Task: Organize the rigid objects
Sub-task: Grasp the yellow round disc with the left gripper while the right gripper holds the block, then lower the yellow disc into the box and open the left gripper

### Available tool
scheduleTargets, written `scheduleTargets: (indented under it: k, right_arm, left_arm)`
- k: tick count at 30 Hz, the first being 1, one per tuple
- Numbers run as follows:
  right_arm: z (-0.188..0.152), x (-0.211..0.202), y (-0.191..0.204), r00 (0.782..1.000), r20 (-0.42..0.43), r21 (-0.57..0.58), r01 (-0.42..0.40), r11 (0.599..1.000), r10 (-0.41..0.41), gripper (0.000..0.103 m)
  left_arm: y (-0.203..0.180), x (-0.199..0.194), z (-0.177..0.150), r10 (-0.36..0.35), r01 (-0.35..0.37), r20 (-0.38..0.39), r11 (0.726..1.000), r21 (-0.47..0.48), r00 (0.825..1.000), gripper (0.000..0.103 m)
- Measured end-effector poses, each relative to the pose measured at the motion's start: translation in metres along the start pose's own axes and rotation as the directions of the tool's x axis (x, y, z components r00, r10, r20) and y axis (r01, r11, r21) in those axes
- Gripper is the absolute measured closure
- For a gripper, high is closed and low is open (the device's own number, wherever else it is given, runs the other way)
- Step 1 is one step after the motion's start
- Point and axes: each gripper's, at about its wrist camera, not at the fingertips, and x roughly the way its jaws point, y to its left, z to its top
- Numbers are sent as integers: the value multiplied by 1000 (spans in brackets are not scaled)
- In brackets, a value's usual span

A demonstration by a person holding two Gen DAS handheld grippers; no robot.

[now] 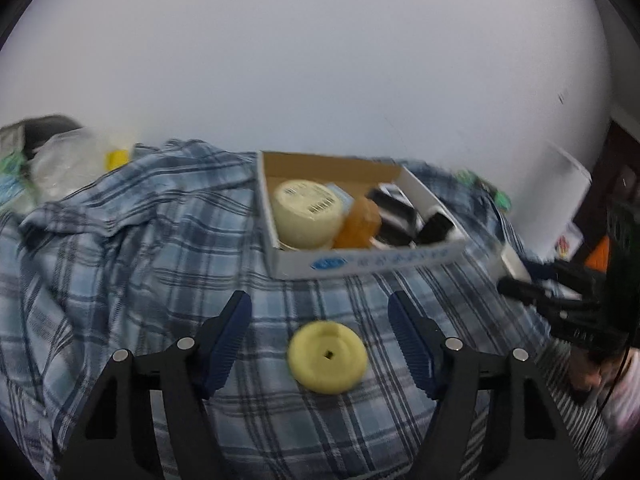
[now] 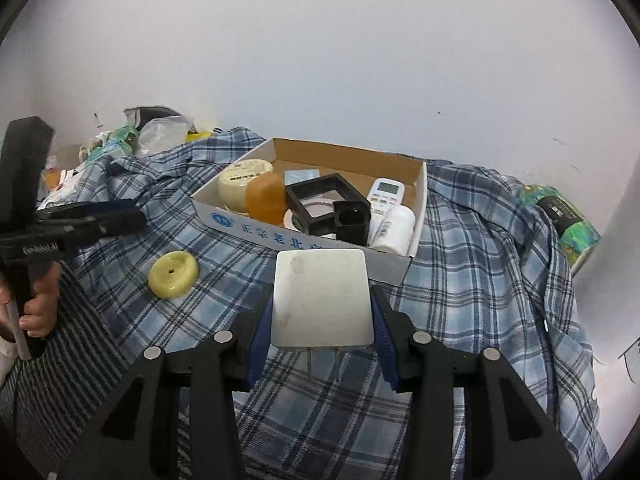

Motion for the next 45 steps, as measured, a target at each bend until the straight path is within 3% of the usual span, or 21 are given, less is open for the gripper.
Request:
scheduleTargets:
  k: [5,12,19,21,27,31,35,39,45]
  right_arm:
    - [-1,-2,2,999,10,-1,-35,999,35,59]
    - [-2,2,-4,998,-7,31,-66,997,67,59]
    - [-3,5,-3,998,-23,28,-66,997,67,59]
    - [-3,4,-2,998,-21,27,-66,997,67,59]
    - [-3,5,-3,998,-24,31,-65,997,66,59]
    - [-3,4,-5,998,-18,36,-62,997,63,59]
    - [-3,-1,-4,999,7,30,-54,998,54,59]
    - [-3,-11,-1,998,50,11,-34,999,33,59]
    - [-2,-17,2,996,82,-4,-17,1000,17,59]
  left_arm:
    - [-22,16,-5,13,-4,-85,994,112,996,30]
    - [-22,39,-10,60,-38,-194,993,114,979,30]
    - [-25,60,-17,125,-83,-289,985,152,949,30]
    - [-26,61,-17,119,-76,-293,985,156,949,37]
    - [-26,54,-17,191,-155,-233,974,163,954,42]
    - [-28,36,-16,134,-110,-152,982,156,979,42]
    - [-30,10,-14,109,-104,-23,982,158,994,42]
    - [-29,-5,-11,92,-99,55,985,143,994,42]
    - [-37,-11,-11,108,-122,86,979,167,990,42]
